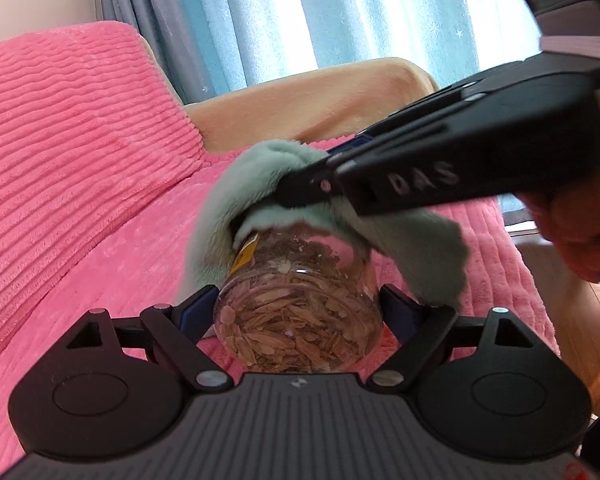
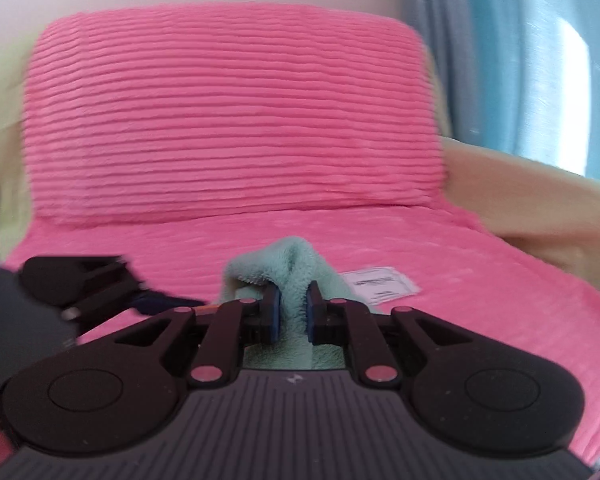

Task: Clean container
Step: 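Hold the jar in the left tool while the right tool rubs the cloth over its label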

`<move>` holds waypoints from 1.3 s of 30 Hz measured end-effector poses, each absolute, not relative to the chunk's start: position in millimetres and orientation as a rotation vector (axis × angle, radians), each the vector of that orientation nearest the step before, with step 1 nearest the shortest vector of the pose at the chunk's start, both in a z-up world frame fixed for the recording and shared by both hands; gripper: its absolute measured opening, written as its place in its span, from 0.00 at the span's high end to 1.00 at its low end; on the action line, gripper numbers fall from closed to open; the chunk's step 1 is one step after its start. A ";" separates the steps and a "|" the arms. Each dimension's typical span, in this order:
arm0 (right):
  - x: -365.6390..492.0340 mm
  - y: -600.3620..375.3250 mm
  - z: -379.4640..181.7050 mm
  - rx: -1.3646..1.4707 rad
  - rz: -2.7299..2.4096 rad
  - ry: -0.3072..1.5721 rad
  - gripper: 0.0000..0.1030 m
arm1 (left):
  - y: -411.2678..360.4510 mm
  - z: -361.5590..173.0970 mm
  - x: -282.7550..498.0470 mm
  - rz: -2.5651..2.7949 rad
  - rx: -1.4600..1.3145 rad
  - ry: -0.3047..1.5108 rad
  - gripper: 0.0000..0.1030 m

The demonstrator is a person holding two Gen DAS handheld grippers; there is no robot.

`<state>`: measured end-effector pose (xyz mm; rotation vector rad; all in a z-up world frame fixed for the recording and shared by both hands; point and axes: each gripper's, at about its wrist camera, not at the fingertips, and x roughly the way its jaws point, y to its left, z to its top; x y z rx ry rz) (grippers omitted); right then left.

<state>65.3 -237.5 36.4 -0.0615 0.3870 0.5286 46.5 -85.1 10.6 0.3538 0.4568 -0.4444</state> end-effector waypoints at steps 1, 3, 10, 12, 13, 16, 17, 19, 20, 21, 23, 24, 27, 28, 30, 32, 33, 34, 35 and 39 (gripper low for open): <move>65.0 -237.3 36.4 -0.063 0.528 0.386 0.91 | -85.0 10.7 46.9 -0.444 0.350 0.457 0.16; 64.6 -236.8 36.4 -0.065 0.527 0.385 0.90 | -82.5 11.1 48.5 -0.446 0.325 0.465 0.16; 68.0 -244.2 36.2 -0.048 0.541 0.398 0.90 | -53.9 16.2 62.1 -0.474 0.035 0.513 0.14; 69.7 -247.0 36.4 -0.026 0.543 0.407 0.90 | -39.3 17.3 68.7 -0.494 -0.109 0.526 0.14; 69.6 -247.4 36.4 -0.020 0.543 0.409 0.90 | -34.2 16.1 71.5 -0.500 -0.154 0.536 0.14; 69.1 -248.7 36.3 -0.011 0.542 0.412 0.90 | -28.5 9.3 79.2 -0.500 -0.219 0.588 0.14; 68.8 -248.8 36.4 -0.009 0.543 0.414 0.90 | -27.9 6.5 81.7 -0.500 -0.232 0.602 0.13; 68.5 -248.7 36.6 -0.008 0.543 0.415 0.90 | -24.6 1.4 83.3 -0.503 -0.272 0.618 0.13; 68.4 -248.8 36.7 -0.007 0.543 0.415 0.90 | -23.6 -0.1 84.4 -0.505 -0.290 0.623 0.13; 68.4 -249.1 36.6 -0.005 0.542 0.416 0.90 | -23.0 -1.0 85.0 -0.506 -0.301 0.626 0.14; 68.5 -249.8 36.6 -0.001 0.540 0.419 0.90 | -23.7 -1.9 83.9 -0.507 -0.297 0.619 0.15; 68.6 -250.3 36.6 0.000 0.538 0.420 0.90 | -25.6 -1.7 82.9 -0.507 -0.282 0.615 0.15; 68.6 -249.8 36.5 -0.005 0.537 0.418 0.90 | -35.6 2.5 78.0 -0.494 -0.184 0.588 0.15; 68.6 -249.6 36.5 -0.006 0.537 0.417 0.90 | -42.3 5.2 74.0 -0.485 -0.111 0.570 0.15; 68.6 -249.2 36.5 -0.010 0.536 0.415 0.90 | -62.2 8.0 64.9 -0.449 0.106 0.525 0.15; 68.6 -248.8 36.5 -0.013 0.535 0.413 0.90 | -83.4 5.0 53.9 -0.422 0.329 0.471 0.15; 68.7 -248.6 36.5 -0.015 0.535 0.413 0.90 | -91.2 2.8 49.6 -0.416 0.407 0.449 0.15; 68.7 -248.4 36.5 -0.017 0.535 0.412 0.90 | -95.3 1.1 47.2 -0.412 0.442 0.437 0.15; 68.7 -248.2 36.5 -0.019 0.534 0.411 0.90 | -96.6 0.8 46.7 -0.410 0.448 0.435 0.15; 68.7 -247.4 36.4 -0.026 0.533 0.407 0.89 | -93.6 0.6 48.5 -0.414 0.425 0.442 0.15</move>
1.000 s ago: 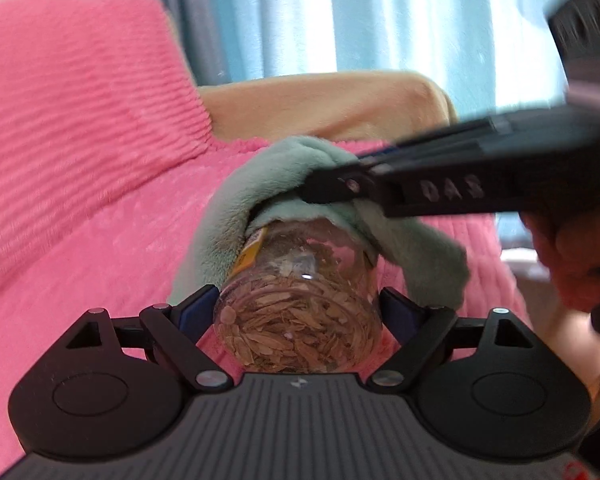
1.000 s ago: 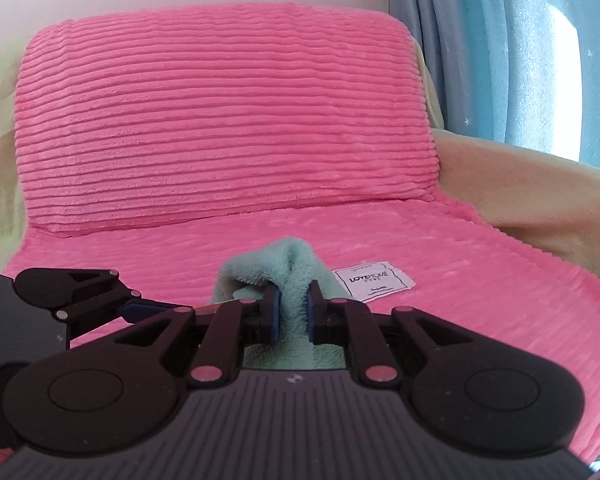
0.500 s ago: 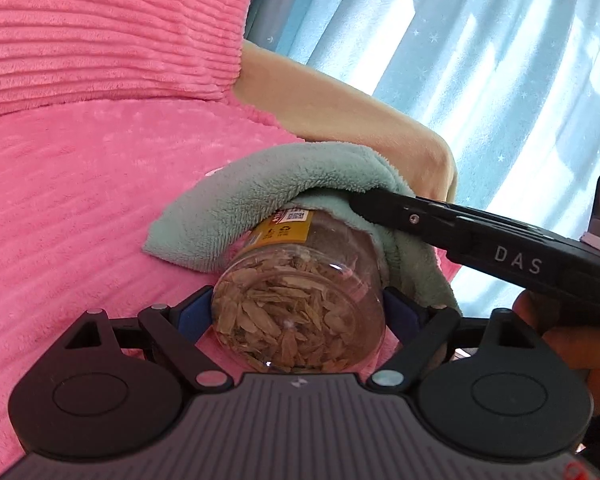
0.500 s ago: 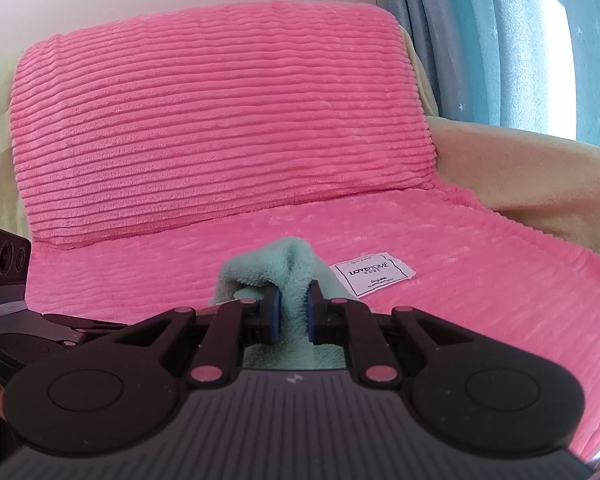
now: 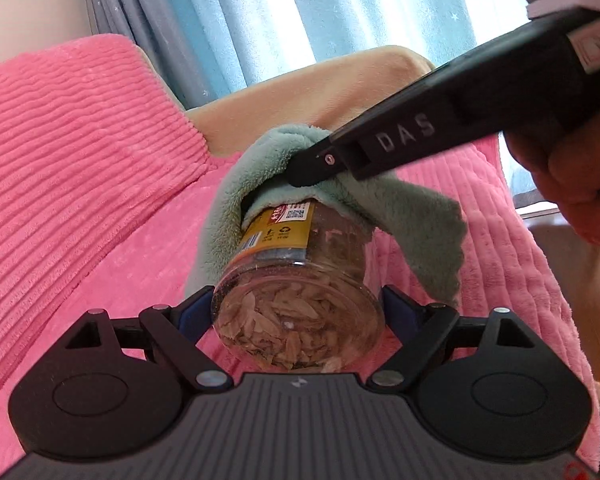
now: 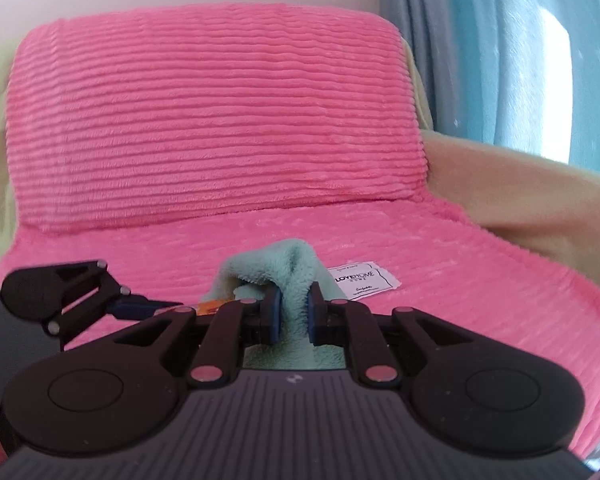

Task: Clean container
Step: 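Hold the jar in the left tool while the right tool rubs the cloth over its label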

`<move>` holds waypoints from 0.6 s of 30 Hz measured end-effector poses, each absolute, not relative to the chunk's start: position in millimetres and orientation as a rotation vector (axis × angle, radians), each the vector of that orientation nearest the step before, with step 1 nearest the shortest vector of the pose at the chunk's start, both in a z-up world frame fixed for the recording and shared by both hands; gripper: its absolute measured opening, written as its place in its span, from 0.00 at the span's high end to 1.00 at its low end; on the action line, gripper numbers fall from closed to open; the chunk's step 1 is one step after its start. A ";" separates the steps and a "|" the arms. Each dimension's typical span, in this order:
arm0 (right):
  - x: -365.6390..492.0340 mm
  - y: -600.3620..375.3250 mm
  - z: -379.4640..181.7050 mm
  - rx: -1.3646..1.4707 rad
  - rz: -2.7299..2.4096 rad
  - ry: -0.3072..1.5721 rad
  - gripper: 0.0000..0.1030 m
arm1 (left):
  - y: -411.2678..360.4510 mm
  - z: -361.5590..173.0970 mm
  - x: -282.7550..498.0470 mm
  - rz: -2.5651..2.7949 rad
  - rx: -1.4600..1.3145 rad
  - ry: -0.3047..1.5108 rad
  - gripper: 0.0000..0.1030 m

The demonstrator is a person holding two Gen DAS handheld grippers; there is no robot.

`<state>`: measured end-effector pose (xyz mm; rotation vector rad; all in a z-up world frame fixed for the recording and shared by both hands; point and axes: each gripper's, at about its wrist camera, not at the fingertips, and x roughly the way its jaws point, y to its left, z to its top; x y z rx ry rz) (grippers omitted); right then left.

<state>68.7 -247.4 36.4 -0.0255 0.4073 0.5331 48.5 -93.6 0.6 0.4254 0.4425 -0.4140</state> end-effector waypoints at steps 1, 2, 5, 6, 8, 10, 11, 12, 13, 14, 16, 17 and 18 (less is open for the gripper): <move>68.7 -247.2 36.4 -0.027 0.533 0.406 0.89 | -93.0 1.0 48.5 -0.414 0.420 0.444 0.15; 68.7 -247.0 36.4 -0.029 0.532 0.406 0.89 | -92.4 1.5 48.3 -0.415 0.415 0.446 0.15; 68.7 -246.4 36.4 -0.034 0.531 0.403 0.89 | -91.6 3.6 48.1 -0.416 0.406 0.449 0.15; 68.7 -246.2 36.4 -0.036 0.531 0.402 0.89 | -91.5 4.0 47.8 -0.416 0.407 0.449 0.15; 68.7 -245.8 36.4 -0.039 0.531 0.400 0.89 | -90.8 3.7 48.2 -0.416 0.409 0.448 0.15; 68.8 -245.4 36.3 -0.043 0.530 0.398 0.89 | -90.1 3.5 50.6 -0.416 0.403 0.449 0.15; 68.8 -245.2 36.3 -0.045 0.530 0.398 0.90 | -89.8 3.4 52.2 -0.417 0.401 0.450 0.15; 68.8 -245.0 36.3 -0.046 0.529 0.397 0.90 | -89.8 3.3 53.3 -0.416 0.402 0.449 0.15; 68.8 -244.8 36.3 -0.048 0.529 0.396 0.90 | -90.1 3.3 53.6 -0.416 0.406 0.448 0.15; 68.8 -244.6 36.3 -0.050 0.529 0.395 0.90 | -90.6 3.3 53.4 -0.415 0.409 0.448 0.15; 68.8 -244.2 36.3 -0.053 0.528 0.393 0.90 | -91.0 3.3 54.2 -0.414 0.410 0.447 0.15; 68.8 -244.0 36.3 -0.055 0.528 0.392 0.90 | -91.0 3.4 54.8 -0.413 0.409 0.448 0.15; 68.8 -243.8 36.3 -0.057 0.527 0.391 0.90 | -91.0 3.6 55.0 -0.413 0.406 0.448 0.15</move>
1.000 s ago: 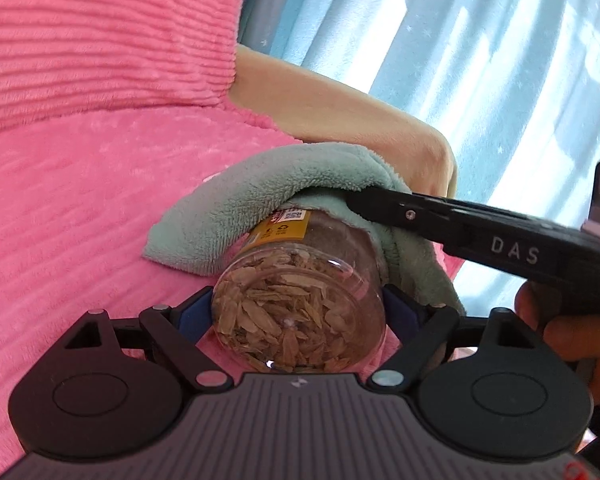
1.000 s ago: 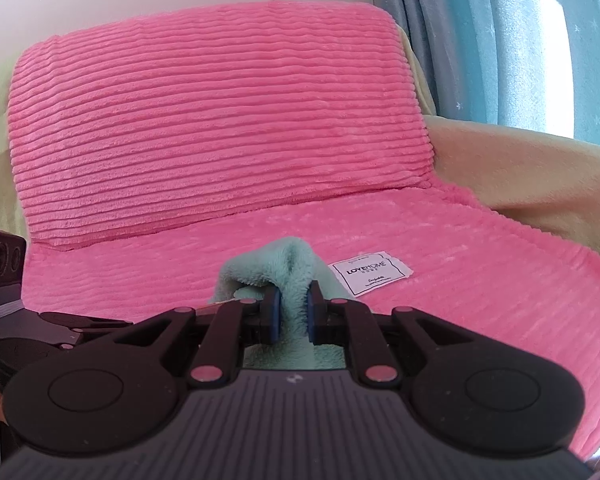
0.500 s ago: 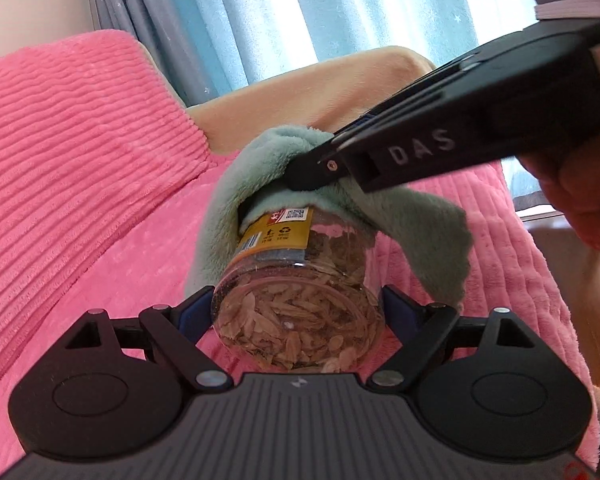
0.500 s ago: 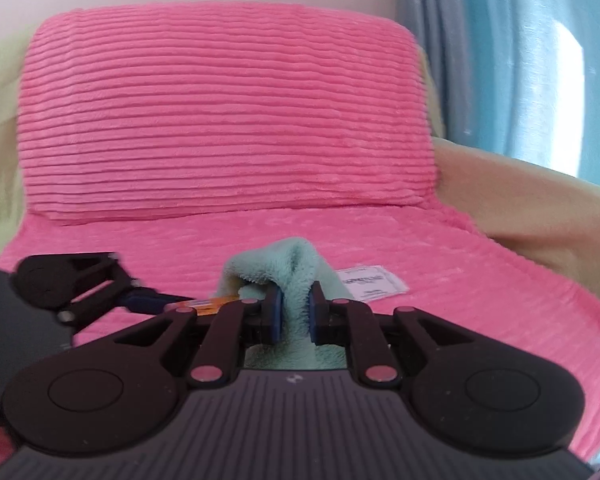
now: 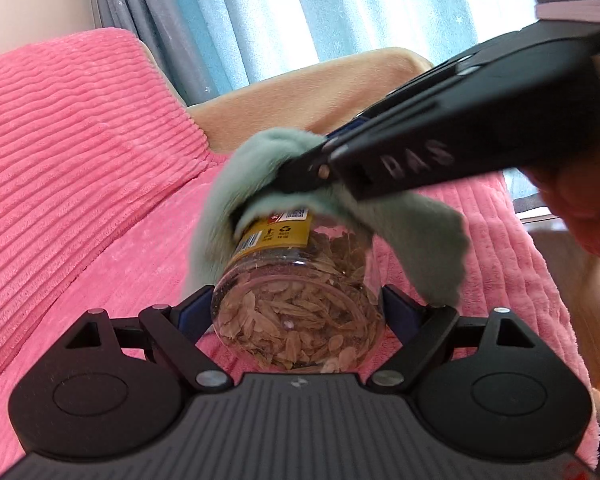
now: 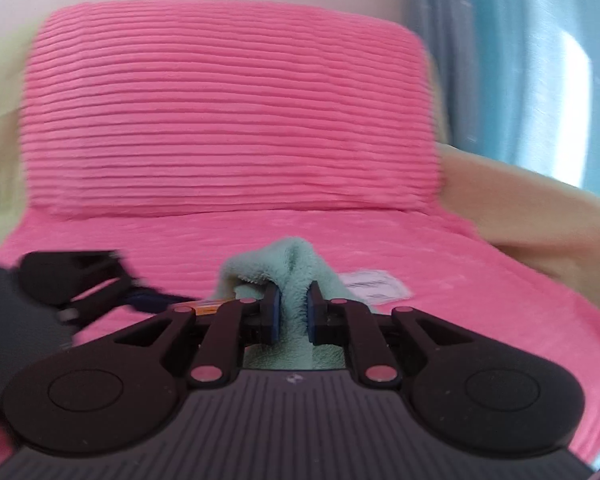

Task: Clean container
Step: 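Hold the jar in the left tool while the right tool rubs the cloth over its label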

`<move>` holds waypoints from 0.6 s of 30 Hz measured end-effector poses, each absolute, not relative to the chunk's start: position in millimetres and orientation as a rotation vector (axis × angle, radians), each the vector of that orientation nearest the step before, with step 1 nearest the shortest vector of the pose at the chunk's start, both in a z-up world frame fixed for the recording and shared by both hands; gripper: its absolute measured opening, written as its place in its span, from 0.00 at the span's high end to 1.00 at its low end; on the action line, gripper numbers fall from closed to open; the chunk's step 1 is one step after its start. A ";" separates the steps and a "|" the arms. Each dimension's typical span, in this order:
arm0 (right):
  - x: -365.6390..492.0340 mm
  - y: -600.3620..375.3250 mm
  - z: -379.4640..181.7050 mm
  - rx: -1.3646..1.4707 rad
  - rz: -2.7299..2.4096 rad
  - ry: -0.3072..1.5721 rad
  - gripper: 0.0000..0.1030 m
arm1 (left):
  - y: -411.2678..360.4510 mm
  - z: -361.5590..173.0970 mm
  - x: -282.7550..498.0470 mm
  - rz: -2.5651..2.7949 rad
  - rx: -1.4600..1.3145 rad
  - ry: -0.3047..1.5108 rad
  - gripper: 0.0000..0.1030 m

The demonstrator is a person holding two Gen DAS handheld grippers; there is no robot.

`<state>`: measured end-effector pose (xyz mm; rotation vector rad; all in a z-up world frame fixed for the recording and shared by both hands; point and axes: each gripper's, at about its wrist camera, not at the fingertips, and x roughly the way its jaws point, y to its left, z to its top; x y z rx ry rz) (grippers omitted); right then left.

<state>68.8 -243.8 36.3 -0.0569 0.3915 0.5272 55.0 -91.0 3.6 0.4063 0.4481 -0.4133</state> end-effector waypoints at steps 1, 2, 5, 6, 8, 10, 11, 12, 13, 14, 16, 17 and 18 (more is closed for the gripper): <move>68.8 -243.6 36.3 -0.059 0.527 0.391 0.90 | -90.9 4.1 56.5 -0.413 0.401 0.450 0.15; 68.8 -243.4 36.3 -0.060 0.527 0.390 0.90 | -90.6 4.7 58.0 -0.413 0.394 0.452 0.15; 68.9 -242.5 36.4 -0.067 0.529 0.387 0.90 | -86.6 6.5 61.8 -0.416 0.353 0.468 0.15; 69.0 -242.5 36.1 -0.067 0.533 0.387 0.90 | -83.3 7.4 63.6 -0.418 0.322 0.478 0.15; 70.9 -242.8 35.4 -0.069 0.537 0.389 0.90 | -74.1 9.6 67.7 -0.431 0.236 0.495 0.15; 69.6 -243.7 35.1 -0.068 0.535 0.392 0.90 | -58.9 12.1 71.8 -0.456 0.093 0.498 0.15; 69.1 -244.5 35.2 -0.065 0.534 0.394 0.90 | -50.8 13.2 73.8 -0.468 0.017 0.500 0.15; 68.8 -245.2 35.6 -0.062 0.534 0.396 0.90 | -42.8 14.3 75.9 -0.479 -0.058 0.501 0.15; 68.7 -246.0 35.4 -0.058 0.535 0.398 0.90 | -36.2 14.7 78.4 -0.486 -0.114 0.505 0.15; 68.9 -246.6 35.4 -0.056 0.535 0.399 0.90 | -32.4 13.8 81.6 -0.490 -0.147 0.517 0.15; 69.5 -246.8 35.8 -0.054 0.535 0.401 0.90 | -28.2 10.9 87.5 -0.497 -0.193 0.547 0.15; 69.4 -246.5 35.7 -0.053 0.534 0.402 0.90 | -27.2 8.9 89.5 -0.496 -0.209 0.563 0.15; 69.4 -246.7 35.6 -0.051 0.534 0.404 0.90 | -26.1 6.9 91.3 -0.497 -0.225 0.574 0.13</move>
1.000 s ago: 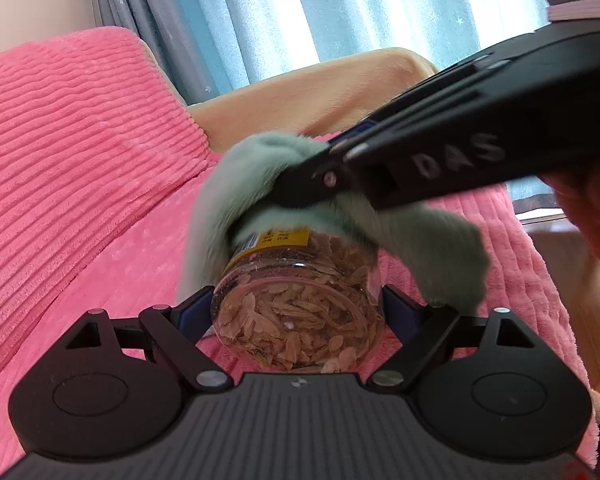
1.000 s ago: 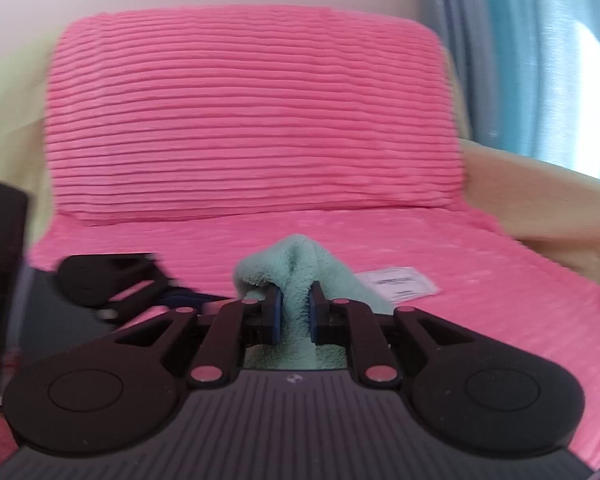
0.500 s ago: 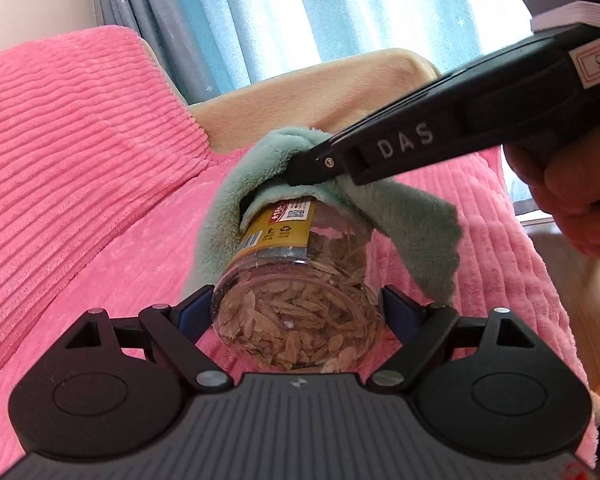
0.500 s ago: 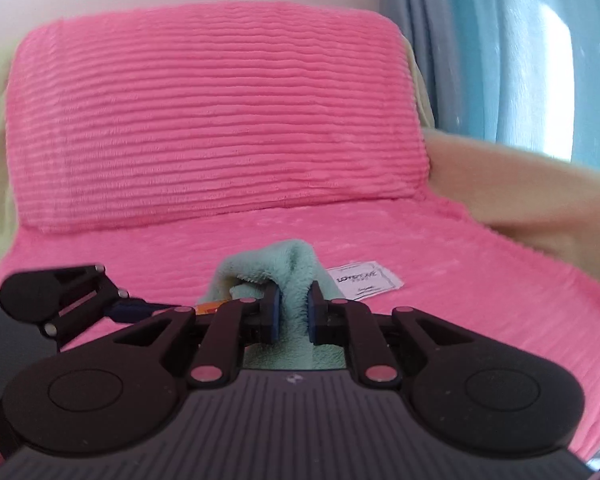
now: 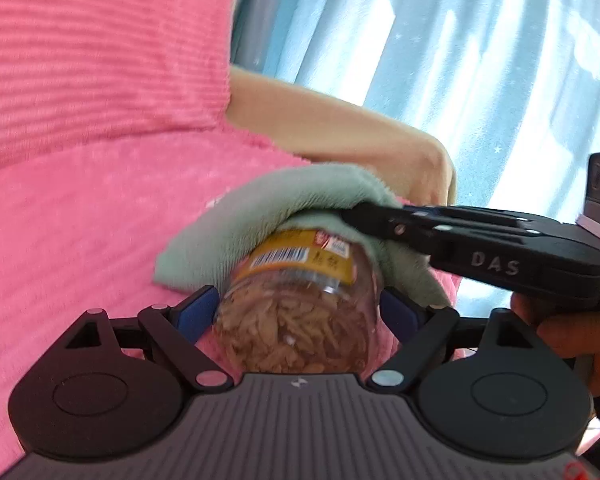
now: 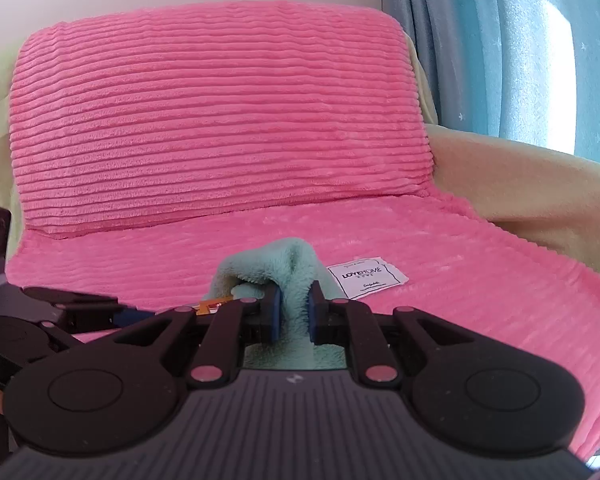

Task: Clean container
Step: 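Hold the jar in the left tool while the right tool rubs the cloth over its label, then hold the jar in the left tool while the right tool wipes the cloth around its shoulder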

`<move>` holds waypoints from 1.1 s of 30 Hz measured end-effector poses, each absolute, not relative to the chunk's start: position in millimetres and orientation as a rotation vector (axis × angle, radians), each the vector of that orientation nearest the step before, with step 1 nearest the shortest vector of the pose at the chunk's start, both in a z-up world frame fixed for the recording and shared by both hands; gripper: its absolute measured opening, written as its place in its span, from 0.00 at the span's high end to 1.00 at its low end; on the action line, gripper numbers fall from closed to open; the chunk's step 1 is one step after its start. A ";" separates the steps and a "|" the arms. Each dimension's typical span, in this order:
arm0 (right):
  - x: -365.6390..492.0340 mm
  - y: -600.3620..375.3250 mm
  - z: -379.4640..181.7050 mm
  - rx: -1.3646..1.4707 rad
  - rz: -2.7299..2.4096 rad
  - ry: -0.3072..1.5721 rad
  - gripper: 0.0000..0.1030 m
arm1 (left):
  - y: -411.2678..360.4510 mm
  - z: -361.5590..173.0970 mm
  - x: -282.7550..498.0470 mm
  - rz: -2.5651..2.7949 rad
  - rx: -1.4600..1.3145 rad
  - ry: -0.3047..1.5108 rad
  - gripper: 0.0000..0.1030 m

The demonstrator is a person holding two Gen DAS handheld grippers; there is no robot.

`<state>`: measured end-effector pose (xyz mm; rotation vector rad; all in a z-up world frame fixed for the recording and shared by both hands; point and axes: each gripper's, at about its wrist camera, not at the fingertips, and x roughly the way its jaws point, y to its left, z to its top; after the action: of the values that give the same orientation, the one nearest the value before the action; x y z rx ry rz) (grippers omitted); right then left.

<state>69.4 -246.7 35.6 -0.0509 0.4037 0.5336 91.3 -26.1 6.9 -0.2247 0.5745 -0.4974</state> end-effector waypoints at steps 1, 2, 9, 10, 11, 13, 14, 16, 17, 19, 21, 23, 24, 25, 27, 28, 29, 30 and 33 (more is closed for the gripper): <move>69.5 -247.0 35.5 -0.048 0.533 0.405 0.90 | -25.1 5.0 92.8 -0.500 -0.241 0.582 0.13; 69.6 -247.5 35.5 -0.045 0.533 0.407 0.90 | -24.0 3.3 94.5 -0.502 -0.256 0.588 0.13; 69.8 -249.1 35.5 -0.038 0.521 0.413 0.90 | -32.2 3.5 89.8 -0.495 -0.186 0.564 0.15; 70.0 -249.1 35.4 -0.039 0.522 0.412 0.90 | -37.9 6.2 86.5 -0.482 -0.122 0.547 0.15; 70.1 -249.2 35.3 -0.040 0.523 0.411 0.90 | -46.0 8.9 82.2 -0.466 -0.036 0.527 0.15; 70.5 -249.2 35.0 -0.041 0.524 0.410 0.90 | -69.1 9.7 70.4 -0.427 0.206 0.478 0.15; 70.7 -249.2 34.9 -0.042 0.524 0.410 0.90 | -82.0 7.1 65.3 -0.408 0.336 0.452 0.15; 71.1 -249.2 34.6 -0.044 0.525 0.409 0.89 | -95.0 3.2 59.4 -0.394 0.450 0.426 0.15; 71.3 -249.2 34.5 -0.045 0.526 0.408 0.89 | -96.9 2.7 58.4 -0.391 0.460 0.422 0.15; 71.7 -249.2 34.3 -0.046 0.527 0.407 0.89 | -94.9 2.9 58.8 -0.394 0.445 0.426 0.15; 72.1 -249.3 34.0 -0.048 0.528 0.406 0.89 | -92.7 2.9 59.1 -0.396 0.428 0.430 0.15; 72.4 -249.3 33.7 -0.049 0.529 0.405 0.89 | -91.6 2.7 59.1 -0.397 0.419 0.433 0.15; 72.6 -249.3 33.6 -0.050 0.530 0.404 0.89 | -91.9 2.6 59.2 -0.397 0.419 0.434 0.15; 72.8 -249.3 33.5 -0.051 0.531 0.404 0.89 | -92.1 2.4 59.2 -0.397 0.419 0.434 0.15; 73.2 -249.3 33.2 -0.052 0.532 0.403 0.90 | -82.4 2.1 58.9 -0.406 0.420 0.433 0.15; 73.4 -249.3 33.1 -0.053 0.532 0.402 0.90 | -79.6 1.8 58.9 -0.408 0.422 0.433 0.15; 73.6 -249.4 33.0 -0.054 0.533 0.402 0.90 | -79.4 1.3 58.9 -0.408 0.426 0.432 0.15; 73.8 -249.4 32.8 -0.055 0.533 0.401 0.90 | -79.2 0.8 58.7 -0.408 0.428 0.432 0.15; 74.4 -249.4 32.5 -0.057 0.535 0.399 0.90 | -78.2 -0.1 56.9 -0.408 0.430 0.431 0.15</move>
<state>74.4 -249.4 32.5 -0.0569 0.3993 0.5350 56.8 -78.2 -0.1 0.4301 0.4313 -0.4077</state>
